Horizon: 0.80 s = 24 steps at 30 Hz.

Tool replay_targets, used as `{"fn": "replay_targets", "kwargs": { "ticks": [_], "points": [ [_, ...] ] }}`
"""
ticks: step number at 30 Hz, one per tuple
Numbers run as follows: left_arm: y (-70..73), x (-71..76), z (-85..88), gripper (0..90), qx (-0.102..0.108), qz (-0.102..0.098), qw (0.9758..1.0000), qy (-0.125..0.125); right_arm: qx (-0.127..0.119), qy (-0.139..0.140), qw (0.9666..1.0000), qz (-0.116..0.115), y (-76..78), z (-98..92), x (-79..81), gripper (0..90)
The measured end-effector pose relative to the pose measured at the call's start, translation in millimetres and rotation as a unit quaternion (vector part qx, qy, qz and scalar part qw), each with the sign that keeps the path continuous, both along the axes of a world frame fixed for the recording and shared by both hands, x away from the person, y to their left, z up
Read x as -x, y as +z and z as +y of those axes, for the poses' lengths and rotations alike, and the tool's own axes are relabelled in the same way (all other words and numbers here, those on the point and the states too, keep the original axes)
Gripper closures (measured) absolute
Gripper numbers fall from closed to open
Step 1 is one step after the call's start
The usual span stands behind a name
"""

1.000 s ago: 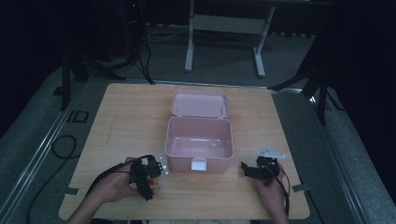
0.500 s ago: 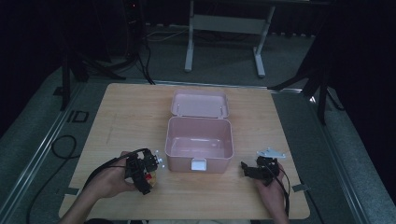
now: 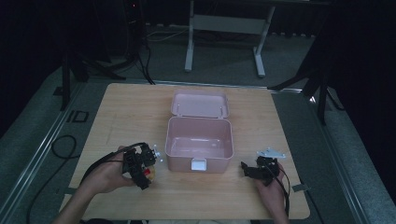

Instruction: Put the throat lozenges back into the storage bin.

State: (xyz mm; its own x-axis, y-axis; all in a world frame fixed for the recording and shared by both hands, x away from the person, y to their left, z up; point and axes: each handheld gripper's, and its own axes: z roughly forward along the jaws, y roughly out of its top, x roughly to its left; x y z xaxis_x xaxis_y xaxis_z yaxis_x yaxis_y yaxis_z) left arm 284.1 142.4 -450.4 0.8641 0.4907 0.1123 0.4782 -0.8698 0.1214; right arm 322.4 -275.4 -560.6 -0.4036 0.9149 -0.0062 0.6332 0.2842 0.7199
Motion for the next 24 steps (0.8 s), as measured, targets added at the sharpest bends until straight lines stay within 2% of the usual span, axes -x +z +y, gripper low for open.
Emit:
{"fn": "replay_targets", "kwargs": {
  "ticks": [24],
  "points": [
    [31.0,-8.0,0.4,22.0,0.002,-0.018,0.9998,-0.006,0.000,0.000,1.0000,0.000,0.0,0.0,0.0,13.1]
  ]
}}
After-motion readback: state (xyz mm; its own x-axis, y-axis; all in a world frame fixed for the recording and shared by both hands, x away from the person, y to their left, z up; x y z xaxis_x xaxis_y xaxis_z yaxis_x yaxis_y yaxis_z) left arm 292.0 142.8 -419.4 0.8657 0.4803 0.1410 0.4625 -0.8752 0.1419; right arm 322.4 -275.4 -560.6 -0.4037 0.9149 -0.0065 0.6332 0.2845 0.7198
